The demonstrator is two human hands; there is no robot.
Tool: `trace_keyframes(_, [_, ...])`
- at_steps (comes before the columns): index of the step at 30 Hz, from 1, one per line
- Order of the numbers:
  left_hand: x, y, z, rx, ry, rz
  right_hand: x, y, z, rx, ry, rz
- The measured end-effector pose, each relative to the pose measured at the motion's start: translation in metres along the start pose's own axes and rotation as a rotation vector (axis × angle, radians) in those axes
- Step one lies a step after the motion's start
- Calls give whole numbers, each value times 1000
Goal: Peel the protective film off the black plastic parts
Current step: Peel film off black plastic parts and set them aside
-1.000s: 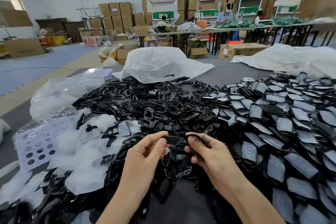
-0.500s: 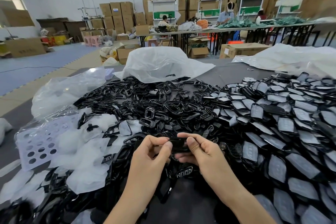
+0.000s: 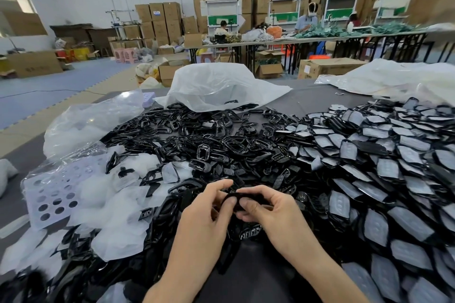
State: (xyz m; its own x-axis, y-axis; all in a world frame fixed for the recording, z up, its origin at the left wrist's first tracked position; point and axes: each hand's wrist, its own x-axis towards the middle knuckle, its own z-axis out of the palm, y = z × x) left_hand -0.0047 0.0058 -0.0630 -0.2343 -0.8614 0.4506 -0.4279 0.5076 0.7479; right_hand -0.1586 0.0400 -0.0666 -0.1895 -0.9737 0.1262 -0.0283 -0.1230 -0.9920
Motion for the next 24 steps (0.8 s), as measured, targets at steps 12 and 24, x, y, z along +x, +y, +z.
trace_keyframes(12, [97, -52, -62, 794, -177, -235, 3, 7, -7, -84, 188, -39])
trace_keyframes(24, [62, -39, -151, 777, -464, -382, 4, 8, -8, -67, 186, -83])
